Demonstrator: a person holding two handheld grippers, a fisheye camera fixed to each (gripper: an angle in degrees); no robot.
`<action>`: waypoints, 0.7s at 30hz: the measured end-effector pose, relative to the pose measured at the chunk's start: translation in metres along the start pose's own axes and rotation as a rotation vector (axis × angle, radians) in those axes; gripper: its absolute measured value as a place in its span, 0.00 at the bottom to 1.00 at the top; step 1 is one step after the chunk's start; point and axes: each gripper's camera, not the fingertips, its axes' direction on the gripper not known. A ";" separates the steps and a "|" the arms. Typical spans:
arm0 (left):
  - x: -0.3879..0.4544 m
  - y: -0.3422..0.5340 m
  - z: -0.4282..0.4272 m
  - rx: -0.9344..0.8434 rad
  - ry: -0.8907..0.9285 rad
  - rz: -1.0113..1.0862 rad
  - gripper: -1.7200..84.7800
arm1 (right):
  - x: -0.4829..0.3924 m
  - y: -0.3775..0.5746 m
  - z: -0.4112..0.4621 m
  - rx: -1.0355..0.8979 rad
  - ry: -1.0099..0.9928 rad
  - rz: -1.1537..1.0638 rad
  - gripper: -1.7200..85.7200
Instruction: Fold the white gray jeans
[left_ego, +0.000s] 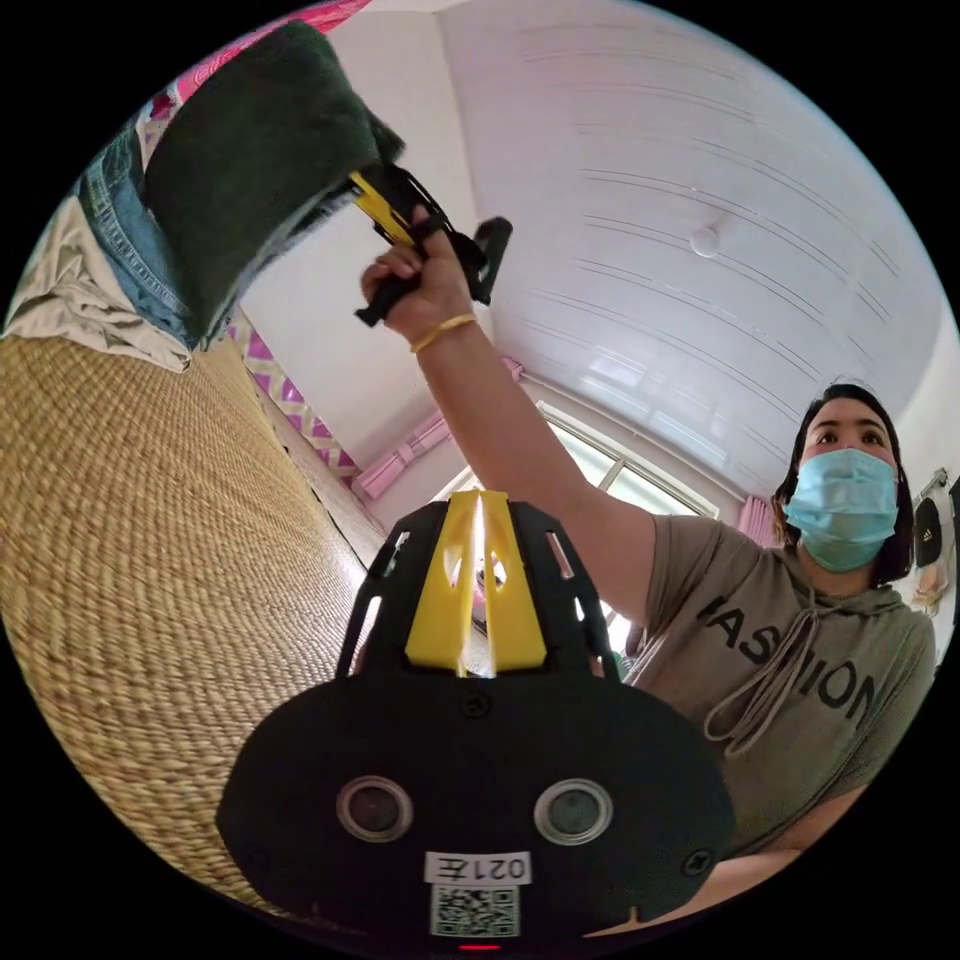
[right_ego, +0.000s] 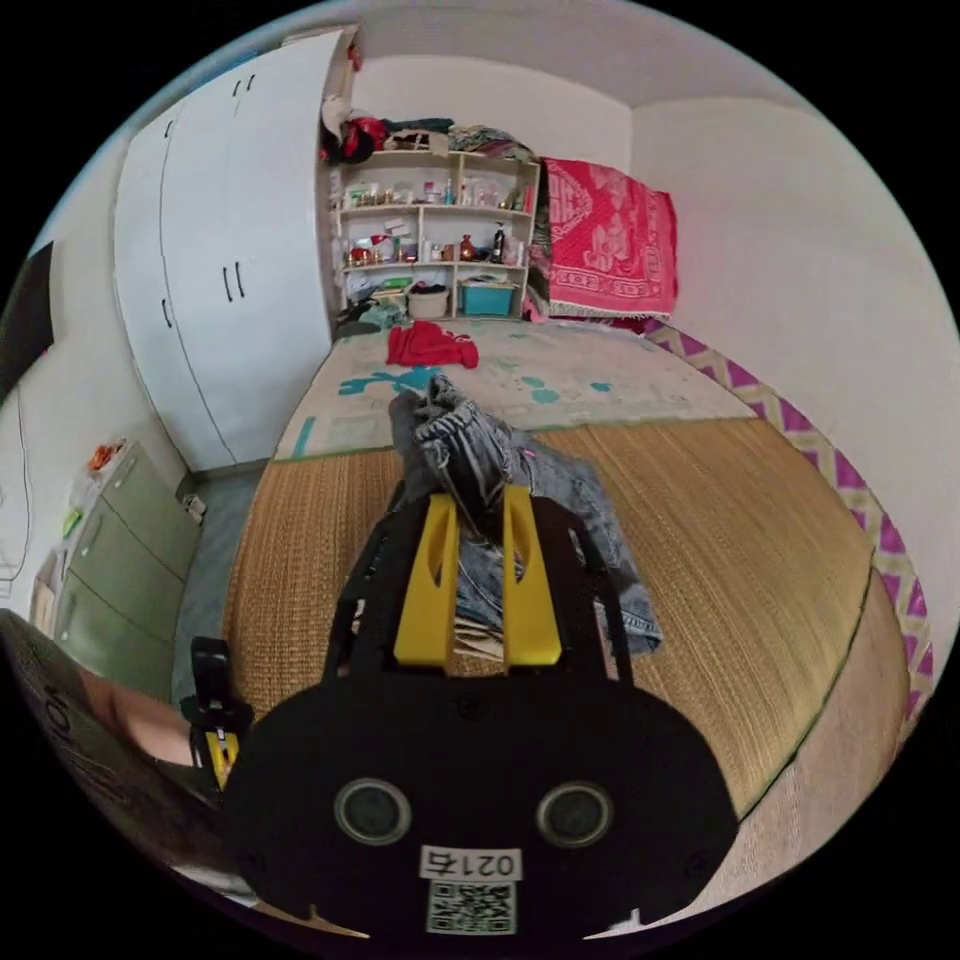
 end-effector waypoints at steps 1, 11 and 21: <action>0.000 0.000 0.001 0.000 -0.003 -0.004 0.01 | 0.019 0.006 -0.028 0.009 0.024 0.034 0.10; -0.005 0.001 0.022 -0.009 -0.062 -0.072 0.01 | 0.073 0.137 -0.249 0.022 0.223 0.133 0.09; 0.011 0.002 0.062 -0.112 -0.185 -0.066 0.01 | -0.090 0.383 -0.153 -0.444 0.258 0.045 0.10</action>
